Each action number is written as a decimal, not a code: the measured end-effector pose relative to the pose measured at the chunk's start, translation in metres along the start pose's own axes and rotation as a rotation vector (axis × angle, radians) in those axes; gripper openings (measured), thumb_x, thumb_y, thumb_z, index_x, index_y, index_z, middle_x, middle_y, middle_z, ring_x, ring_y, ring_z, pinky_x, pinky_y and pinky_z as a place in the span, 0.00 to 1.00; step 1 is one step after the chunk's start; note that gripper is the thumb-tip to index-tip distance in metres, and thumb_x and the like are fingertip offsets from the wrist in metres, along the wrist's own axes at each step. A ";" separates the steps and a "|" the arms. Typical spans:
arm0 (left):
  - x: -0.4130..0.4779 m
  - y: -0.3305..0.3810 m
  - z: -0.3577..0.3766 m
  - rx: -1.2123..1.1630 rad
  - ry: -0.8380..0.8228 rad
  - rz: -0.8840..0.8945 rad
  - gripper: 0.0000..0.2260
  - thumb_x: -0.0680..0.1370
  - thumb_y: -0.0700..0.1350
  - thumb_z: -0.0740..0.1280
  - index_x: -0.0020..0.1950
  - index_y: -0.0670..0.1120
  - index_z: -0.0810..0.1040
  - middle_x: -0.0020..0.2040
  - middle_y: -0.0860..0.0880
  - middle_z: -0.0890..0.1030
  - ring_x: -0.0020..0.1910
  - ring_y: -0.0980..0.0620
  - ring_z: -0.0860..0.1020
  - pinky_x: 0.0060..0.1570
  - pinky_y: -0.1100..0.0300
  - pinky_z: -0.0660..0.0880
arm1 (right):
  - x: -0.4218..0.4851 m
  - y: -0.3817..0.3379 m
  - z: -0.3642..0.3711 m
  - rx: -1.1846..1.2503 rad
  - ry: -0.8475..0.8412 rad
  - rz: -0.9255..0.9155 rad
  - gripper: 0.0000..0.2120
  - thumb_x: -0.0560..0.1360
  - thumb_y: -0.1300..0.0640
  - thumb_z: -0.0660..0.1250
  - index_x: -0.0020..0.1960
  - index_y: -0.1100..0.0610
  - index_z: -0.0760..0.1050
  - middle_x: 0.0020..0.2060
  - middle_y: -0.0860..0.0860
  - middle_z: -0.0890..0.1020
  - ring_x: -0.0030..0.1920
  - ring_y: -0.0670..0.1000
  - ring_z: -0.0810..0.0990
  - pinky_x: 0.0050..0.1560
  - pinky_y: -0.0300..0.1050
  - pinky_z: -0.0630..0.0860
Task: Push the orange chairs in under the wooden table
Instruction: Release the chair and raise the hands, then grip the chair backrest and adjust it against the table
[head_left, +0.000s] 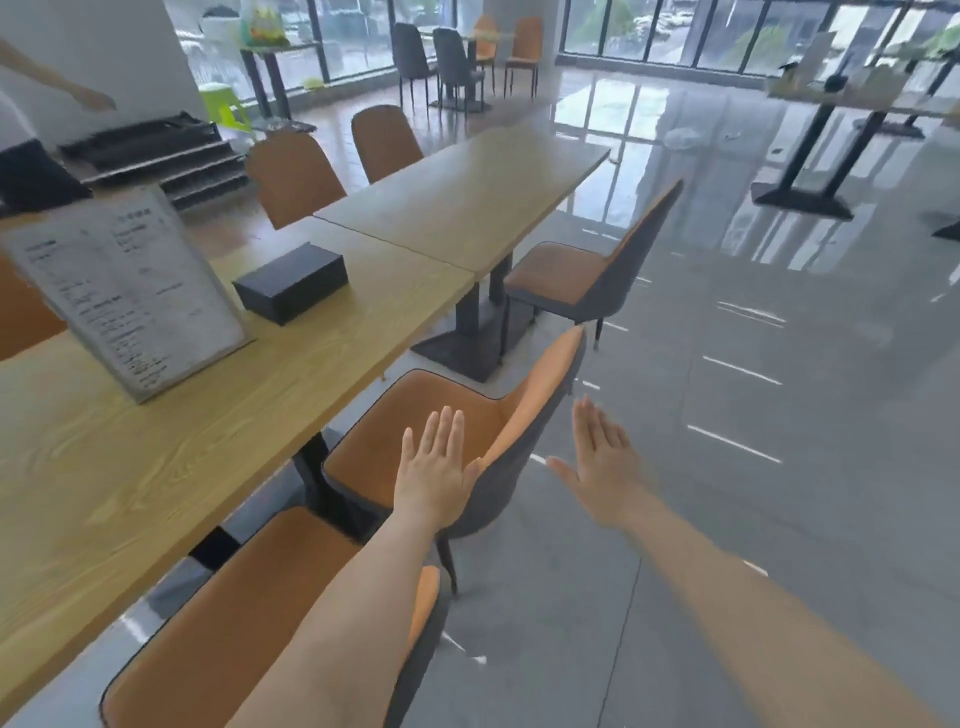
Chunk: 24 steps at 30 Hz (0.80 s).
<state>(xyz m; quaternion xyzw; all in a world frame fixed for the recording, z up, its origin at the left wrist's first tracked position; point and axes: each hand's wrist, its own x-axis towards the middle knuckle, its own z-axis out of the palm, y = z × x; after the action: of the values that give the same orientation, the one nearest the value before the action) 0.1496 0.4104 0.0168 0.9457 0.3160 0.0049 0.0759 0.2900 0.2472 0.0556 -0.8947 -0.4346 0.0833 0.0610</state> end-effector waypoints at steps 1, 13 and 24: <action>0.010 0.011 0.004 -0.004 0.001 -0.033 0.29 0.80 0.60 0.41 0.74 0.49 0.33 0.77 0.50 0.38 0.75 0.50 0.36 0.67 0.51 0.31 | 0.016 0.013 -0.002 0.000 -0.009 -0.036 0.39 0.73 0.35 0.37 0.72 0.59 0.29 0.73 0.54 0.34 0.75 0.54 0.38 0.72 0.47 0.36; 0.109 0.130 0.036 -0.074 -0.080 -0.354 0.35 0.77 0.65 0.47 0.75 0.47 0.36 0.77 0.50 0.39 0.76 0.50 0.39 0.73 0.49 0.37 | 0.183 0.134 -0.042 -0.126 -0.200 -0.512 0.38 0.78 0.40 0.48 0.70 0.58 0.26 0.74 0.54 0.34 0.74 0.52 0.34 0.73 0.47 0.36; 0.156 0.145 0.049 -0.069 -0.077 -0.598 0.33 0.75 0.54 0.64 0.75 0.50 0.53 0.73 0.52 0.66 0.63 0.48 0.75 0.56 0.53 0.76 | 0.316 0.148 -0.013 -0.301 -0.433 -0.885 0.43 0.76 0.47 0.62 0.74 0.59 0.35 0.76 0.53 0.46 0.76 0.52 0.44 0.75 0.48 0.44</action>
<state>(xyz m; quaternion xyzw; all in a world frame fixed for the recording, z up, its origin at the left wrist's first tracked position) 0.3639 0.3832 -0.0161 0.8071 0.5769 -0.0427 0.1178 0.5989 0.4048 0.0107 -0.5861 -0.7815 0.1696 -0.1303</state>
